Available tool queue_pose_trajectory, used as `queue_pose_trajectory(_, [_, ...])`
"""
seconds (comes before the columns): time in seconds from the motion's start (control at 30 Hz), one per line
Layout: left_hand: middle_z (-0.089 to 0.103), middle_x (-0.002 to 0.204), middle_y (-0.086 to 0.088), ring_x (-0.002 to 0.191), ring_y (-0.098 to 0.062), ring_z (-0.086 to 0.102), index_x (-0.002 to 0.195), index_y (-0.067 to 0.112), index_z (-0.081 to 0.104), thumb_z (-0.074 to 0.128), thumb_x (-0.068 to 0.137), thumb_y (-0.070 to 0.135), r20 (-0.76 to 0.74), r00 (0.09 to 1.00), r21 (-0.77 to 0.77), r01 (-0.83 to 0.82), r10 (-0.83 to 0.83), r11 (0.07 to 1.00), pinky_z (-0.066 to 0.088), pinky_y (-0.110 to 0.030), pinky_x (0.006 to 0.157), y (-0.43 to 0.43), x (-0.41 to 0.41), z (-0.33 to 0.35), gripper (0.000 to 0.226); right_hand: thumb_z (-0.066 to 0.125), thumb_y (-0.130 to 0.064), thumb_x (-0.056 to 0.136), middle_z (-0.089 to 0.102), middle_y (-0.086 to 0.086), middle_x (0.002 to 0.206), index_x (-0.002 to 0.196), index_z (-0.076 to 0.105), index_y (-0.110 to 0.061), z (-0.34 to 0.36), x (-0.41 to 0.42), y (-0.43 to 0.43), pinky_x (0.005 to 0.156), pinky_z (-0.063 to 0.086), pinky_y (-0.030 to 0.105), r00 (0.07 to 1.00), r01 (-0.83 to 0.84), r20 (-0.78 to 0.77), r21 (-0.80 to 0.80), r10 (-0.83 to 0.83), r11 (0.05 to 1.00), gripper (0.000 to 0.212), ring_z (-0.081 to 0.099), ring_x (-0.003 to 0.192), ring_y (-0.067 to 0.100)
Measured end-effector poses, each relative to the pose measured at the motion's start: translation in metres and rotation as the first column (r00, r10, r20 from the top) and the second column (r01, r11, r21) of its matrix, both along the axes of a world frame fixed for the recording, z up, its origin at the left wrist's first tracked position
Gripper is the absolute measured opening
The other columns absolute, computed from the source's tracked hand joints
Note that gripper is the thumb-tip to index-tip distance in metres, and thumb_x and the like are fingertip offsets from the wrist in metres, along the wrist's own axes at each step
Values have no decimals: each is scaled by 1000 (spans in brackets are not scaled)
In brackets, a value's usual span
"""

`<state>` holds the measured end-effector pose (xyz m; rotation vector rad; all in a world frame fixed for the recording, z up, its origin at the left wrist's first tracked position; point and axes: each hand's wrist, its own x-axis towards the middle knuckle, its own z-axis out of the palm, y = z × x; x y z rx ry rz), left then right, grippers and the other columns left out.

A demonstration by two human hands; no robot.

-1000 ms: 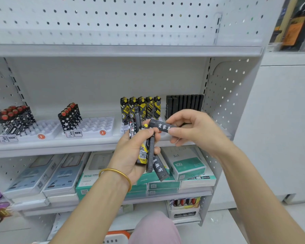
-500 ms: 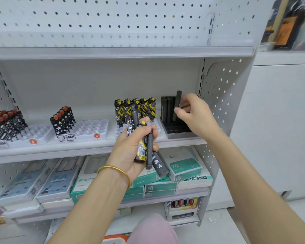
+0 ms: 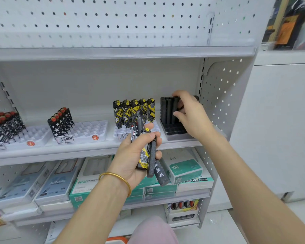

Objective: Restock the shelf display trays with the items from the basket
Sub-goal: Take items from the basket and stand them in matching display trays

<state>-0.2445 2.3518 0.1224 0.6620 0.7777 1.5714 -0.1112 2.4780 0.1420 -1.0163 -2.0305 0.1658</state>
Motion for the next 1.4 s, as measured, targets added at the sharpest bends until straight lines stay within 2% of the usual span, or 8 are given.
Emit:
queue_pose_trajectory(0.2, [63,73,-6,58,-12,60,118,5,58,50,90,1,5,999,-3,32,-32,999,42,-20,41,1,2,-1,29,57,-1,85,50,5,96,126,45,-19,2,-5,3,78,49,39,995,54,85,71,-60,996,46,54,85,27])
queue_pose_trajectory(0.47, [64,72,-6,59,-13,60,120,4,56,49,89,-1,-4,998,6,67,-67,998,42,-20,41,1,3,-3,31,48,-10,91,58,5,89,118,56,-19,13,-5,10,74,53,48,1000,17,-25,-45,-18,999,29,62,81,29])
queue_pose_trajectory(0.97, [66,73,-6,60,-13,61,119,3,58,53,84,0,-44,994,4,101,-101,995,43,-21,41,-1,0,-4,36,49,-11,91,55,7,97,129,53,-23,3,-12,-11,70,47,34,971,240,-34,147,-237,960,40,53,83,24])
queue_pose_trajectory(1.07, [66,75,-7,62,-13,60,117,4,59,60,70,6,-81,988,14,130,-129,991,43,-22,42,-2,1,-4,48,56,-16,90,60,-7,83,115,64,-20,13,-15,-32,68,44,26,966,-63,-255,-36,52,997,27,54,76,11])
queue_pose_trajectory(1.13, [66,76,-8,62,-13,60,115,2,58,61,66,7,-99,986,17,134,-132,991,42,-23,42,-3,2,-3,50,59,-16,90,65,-12,76,107,67,-20,19,-15,-44,57,42,20,890,-400,-362,-326,278,856,19,59,68,6])
queue_pose_trajectory(1.2, [67,77,-10,62,-13,61,114,-1,56,62,65,7,-109,985,14,133,-131,991,42,-23,41,-3,3,-3,50,60,-12,89,67,-9,71,101,67,-18,19,-14,-46,51,39,19,834,-538,-409,-446,372,716,15,61,63,6])
queue_pose_trajectory(1.33, [70,83,-13,61,-13,61,115,-2,54,58,77,2,-87,987,-6,136,-136,991,43,-22,42,-3,3,-4,39,60,-7,88,66,0,73,90,63,-13,20,-9,-39,47,38,19,735,-585,-634,-416,239,696,8,58,64,11])
queue_pose_trajectory(1.4, [71,83,-12,59,-12,61,116,-1,54,52,85,-1,-70,988,-22,134,-135,991,44,-22,43,-3,2,-5,30,60,-6,88,66,6,78,92,60,-11,25,-4,-36,45,42,20,697,-507,-707,-367,120,779,6,59,63,14])
